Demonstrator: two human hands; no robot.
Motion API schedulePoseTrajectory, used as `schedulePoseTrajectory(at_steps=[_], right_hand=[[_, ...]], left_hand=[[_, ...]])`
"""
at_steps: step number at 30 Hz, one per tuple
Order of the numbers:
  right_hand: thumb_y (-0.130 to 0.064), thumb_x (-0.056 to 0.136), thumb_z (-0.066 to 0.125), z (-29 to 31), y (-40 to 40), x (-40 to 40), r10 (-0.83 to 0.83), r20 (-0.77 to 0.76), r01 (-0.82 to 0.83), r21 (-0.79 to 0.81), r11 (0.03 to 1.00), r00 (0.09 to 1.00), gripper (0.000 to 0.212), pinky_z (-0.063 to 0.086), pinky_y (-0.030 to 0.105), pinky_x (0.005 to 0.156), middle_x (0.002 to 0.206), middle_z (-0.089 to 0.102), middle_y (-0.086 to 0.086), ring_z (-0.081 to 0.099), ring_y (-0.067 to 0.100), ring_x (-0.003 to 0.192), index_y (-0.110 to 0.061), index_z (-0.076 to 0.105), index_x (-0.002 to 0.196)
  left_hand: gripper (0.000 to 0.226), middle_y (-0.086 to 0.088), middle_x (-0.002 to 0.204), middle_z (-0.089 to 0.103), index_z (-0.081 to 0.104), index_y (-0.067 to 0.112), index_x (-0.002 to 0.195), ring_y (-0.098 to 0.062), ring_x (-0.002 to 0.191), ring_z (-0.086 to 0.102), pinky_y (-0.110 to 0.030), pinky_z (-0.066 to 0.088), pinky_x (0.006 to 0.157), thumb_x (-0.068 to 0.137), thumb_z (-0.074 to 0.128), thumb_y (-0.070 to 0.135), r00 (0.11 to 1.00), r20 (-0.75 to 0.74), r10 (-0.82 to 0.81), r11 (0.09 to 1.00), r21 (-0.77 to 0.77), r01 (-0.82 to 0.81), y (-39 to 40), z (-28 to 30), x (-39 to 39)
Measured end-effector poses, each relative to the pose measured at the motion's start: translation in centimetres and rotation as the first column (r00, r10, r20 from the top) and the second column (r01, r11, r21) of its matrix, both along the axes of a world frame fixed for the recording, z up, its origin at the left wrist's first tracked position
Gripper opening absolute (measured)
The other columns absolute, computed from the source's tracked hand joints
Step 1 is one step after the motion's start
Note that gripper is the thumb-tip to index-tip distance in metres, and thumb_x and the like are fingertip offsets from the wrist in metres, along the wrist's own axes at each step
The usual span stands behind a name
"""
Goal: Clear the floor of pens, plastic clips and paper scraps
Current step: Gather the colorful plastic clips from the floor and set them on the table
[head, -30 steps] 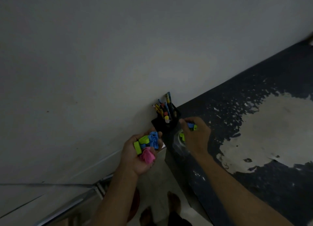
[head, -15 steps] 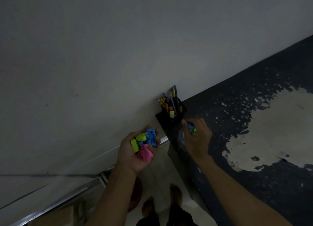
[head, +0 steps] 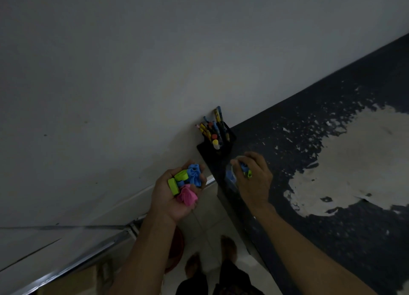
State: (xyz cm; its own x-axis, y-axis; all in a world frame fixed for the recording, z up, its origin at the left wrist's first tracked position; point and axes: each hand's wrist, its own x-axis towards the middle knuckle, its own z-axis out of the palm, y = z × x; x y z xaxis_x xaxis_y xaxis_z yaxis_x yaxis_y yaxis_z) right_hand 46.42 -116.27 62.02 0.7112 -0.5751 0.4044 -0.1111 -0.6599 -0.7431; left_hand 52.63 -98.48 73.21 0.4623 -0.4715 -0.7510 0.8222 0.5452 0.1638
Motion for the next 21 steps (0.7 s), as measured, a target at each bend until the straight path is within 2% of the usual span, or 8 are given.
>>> schedulePoseTrajectory(at_steps=[5,6,8,9,10,14,17,21], right_hand=[[-0.030,0.085,0.070,-0.2,-0.3,0.1,0.019,-0.022,-0.018,0.026,0.999,1.000,0.028,0.056,0.032,0.078,0.103,0.065,0.011,0.063,0.020,0.094,-0.003,0.073,0.090],[-0.030,0.084,0.071,-0.1,-0.4,0.1,0.023,-0.021,-0.023,0.032,0.999,1.000,0.029,0.056,0.034,0.078,0.103,0.066,0.011,0.064,0.021,0.094,-0.003,0.073,0.092],[-0.028,0.080,0.076,0.2,-0.6,0.1,0.034,-0.001,-0.034,0.046,0.998,0.999,0.030,0.056,0.034,0.078,0.101,0.068,0.011,0.065,0.022,0.091,-0.002,0.073,0.095],[-0.027,0.078,0.078,0.4,-0.6,0.1,0.039,0.013,-0.040,0.056,0.998,0.999,0.031,0.057,0.033,0.077,0.100,0.068,0.012,0.066,0.022,0.089,-0.002,0.072,0.095],[-0.025,0.076,0.080,0.6,-0.6,0.2,0.042,0.026,-0.043,0.056,0.997,0.999,0.031,0.056,0.031,0.076,0.098,0.069,0.012,0.067,0.022,0.087,-0.001,0.072,0.094],[-0.023,0.075,0.081,1.0,-0.4,0.8,0.042,-0.023,-0.042,-0.007,0.999,0.999,0.028,0.055,0.028,0.076,0.094,0.071,0.011,0.067,0.021,0.086,-0.002,0.073,0.092],[-0.030,0.078,0.079,0.9,-0.2,1.1,0.005,-0.140,-0.008,-0.020,1.000,0.990,0.030,0.046,0.018,0.075,0.096,0.070,0.006,0.064,0.017,0.088,-0.006,0.072,0.094],[-0.037,0.085,0.071,1.1,-0.1,1.2,-0.010,-0.224,0.002,-0.037,0.999,0.975,0.033,0.040,0.019,0.073,0.102,0.066,0.005,0.061,0.017,0.093,-0.009,0.069,0.103]], left_hand=[[0.037,-0.022,0.105,0.061,0.062,0.003,0.111,-0.029,0.059,0.067,-0.021,0.047,0.036,0.076,0.054,0.013,1.000,-0.002,-0.015,1.000,-0.018,0.015,-0.1,-0.3,-0.5],[0.042,-0.023,0.105,0.061,0.062,0.002,0.111,-0.031,0.060,0.067,-0.023,0.048,0.037,0.069,0.063,0.009,1.000,0.000,-0.002,0.999,-0.032,0.002,-0.1,-0.4,-0.6],[0.071,-0.026,0.103,0.062,0.063,-0.001,0.109,-0.034,0.061,0.068,-0.026,0.050,0.038,0.041,0.084,-0.005,1.000,0.013,0.020,0.996,-0.086,-0.019,0.0,-0.5,-0.8],[0.082,-0.027,0.102,0.063,0.064,-0.002,0.108,-0.035,0.061,0.068,-0.027,0.050,0.038,0.030,0.087,-0.009,1.000,0.014,0.019,0.995,-0.103,-0.018,0.0,-0.6,-0.8],[0.082,-0.027,0.102,0.063,0.064,-0.003,0.108,-0.035,0.061,0.067,-0.027,0.050,0.038,0.030,0.086,-0.009,1.000,0.018,0.015,0.995,-0.099,-0.013,-0.1,-0.5,-0.9],[0.038,-0.023,0.105,0.060,0.061,0.000,0.108,-0.030,0.057,0.067,-0.023,0.049,0.037,0.073,0.054,0.010,1.000,0.009,0.030,0.999,-0.014,-0.030,-0.5,-0.1,-1.0],[0.035,-0.022,0.096,0.066,0.063,0.003,0.106,-0.029,0.058,0.066,-0.019,0.049,0.039,0.077,0.048,0.015,1.000,0.021,0.007,1.000,-0.028,-0.006,-0.4,-0.3,-1.0],[0.032,-0.025,0.102,0.065,0.063,-0.001,0.106,-0.032,0.063,0.068,-0.026,0.056,0.051,0.084,0.047,0.015,0.998,0.032,0.046,0.999,-0.026,-0.045,-0.5,-0.7,-1.0]])
